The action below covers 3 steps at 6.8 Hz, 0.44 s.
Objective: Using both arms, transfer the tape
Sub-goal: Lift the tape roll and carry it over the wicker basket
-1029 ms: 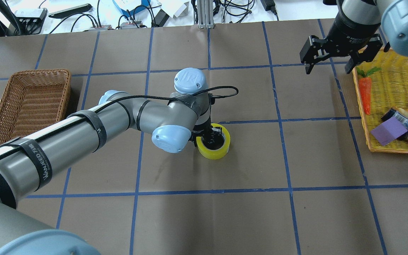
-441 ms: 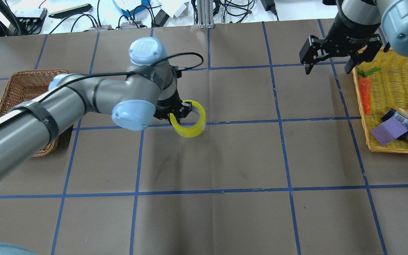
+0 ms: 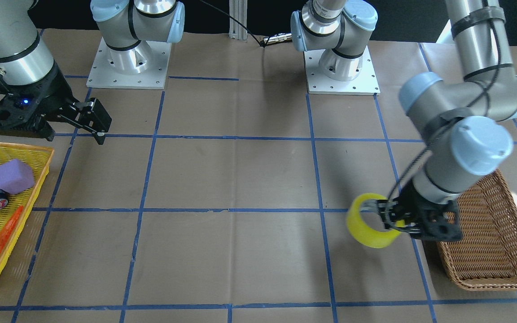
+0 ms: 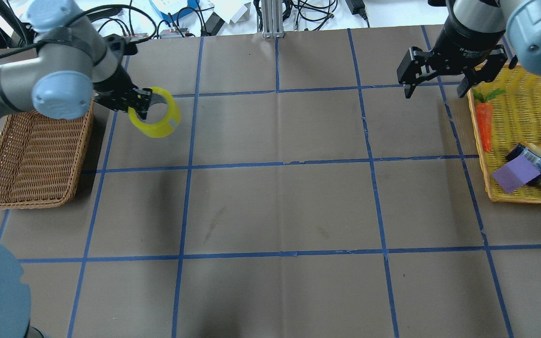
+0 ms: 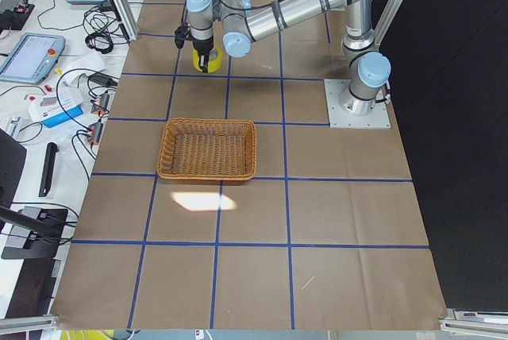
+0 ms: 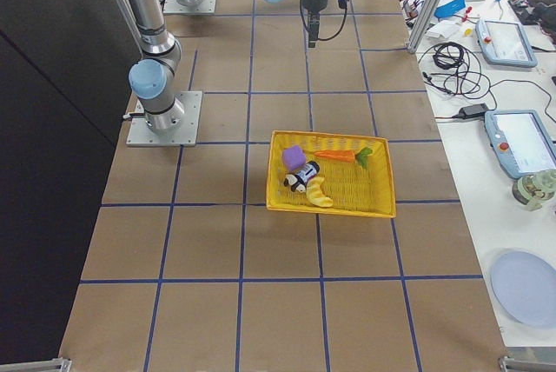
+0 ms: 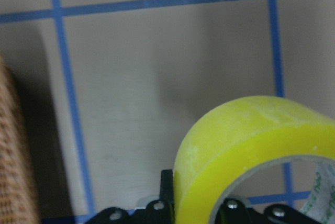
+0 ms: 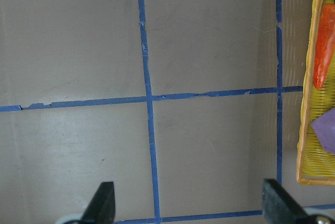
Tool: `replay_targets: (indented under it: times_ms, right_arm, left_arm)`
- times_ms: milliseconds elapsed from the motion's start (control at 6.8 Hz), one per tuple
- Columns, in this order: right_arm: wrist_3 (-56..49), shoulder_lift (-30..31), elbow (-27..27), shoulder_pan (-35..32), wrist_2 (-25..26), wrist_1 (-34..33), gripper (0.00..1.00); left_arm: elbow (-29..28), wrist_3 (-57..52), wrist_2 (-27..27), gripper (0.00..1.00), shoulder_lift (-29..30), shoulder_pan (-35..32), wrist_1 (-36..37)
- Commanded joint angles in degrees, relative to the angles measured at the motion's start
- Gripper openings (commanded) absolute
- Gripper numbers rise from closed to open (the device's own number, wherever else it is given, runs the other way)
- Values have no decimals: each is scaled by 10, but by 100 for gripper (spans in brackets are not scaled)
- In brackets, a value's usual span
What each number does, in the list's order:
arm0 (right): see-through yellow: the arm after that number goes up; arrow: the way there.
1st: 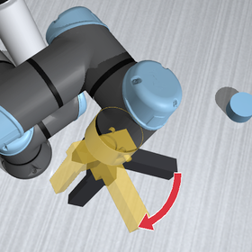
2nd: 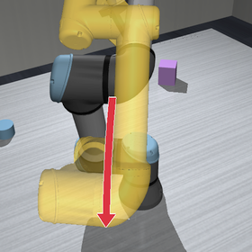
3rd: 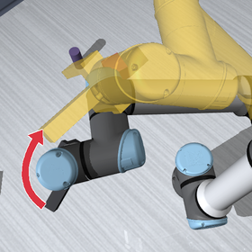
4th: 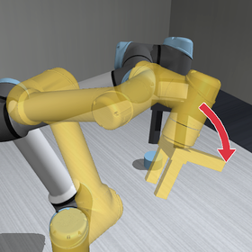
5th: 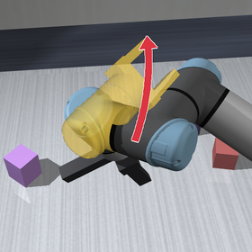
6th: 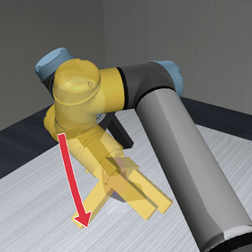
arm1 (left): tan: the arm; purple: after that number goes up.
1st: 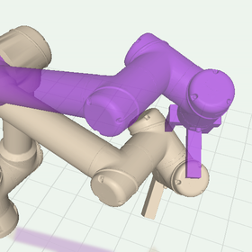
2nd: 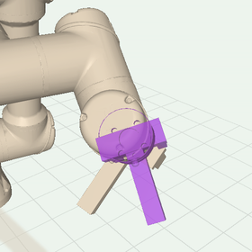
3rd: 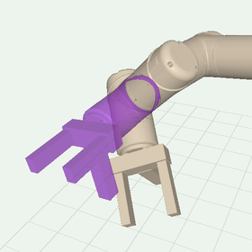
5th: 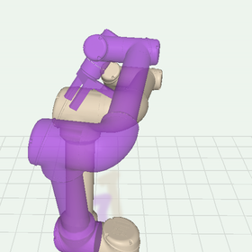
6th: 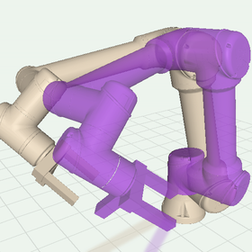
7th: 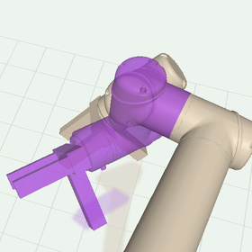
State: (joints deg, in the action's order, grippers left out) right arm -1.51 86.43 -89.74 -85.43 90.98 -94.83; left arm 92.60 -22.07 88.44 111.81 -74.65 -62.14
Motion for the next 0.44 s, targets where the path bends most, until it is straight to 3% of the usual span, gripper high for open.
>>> replay_targets:
  times_ms: [0, 147, 294]
  right_arm:
    - [-1, 0, 0, 0, 0, 0, 100]
    - [0, 0, 0, 0, 0, 0, 100]
    - [0, 0, 0, 0, 0, 1, 100]
  left_arm:
    - [-19, -278, 0, 3, 41, 171, 28]
    - [-21, -307, 2, 8, 72, 204, 90]
    - [-16, -308, 11, 41, 88, 209, 105]
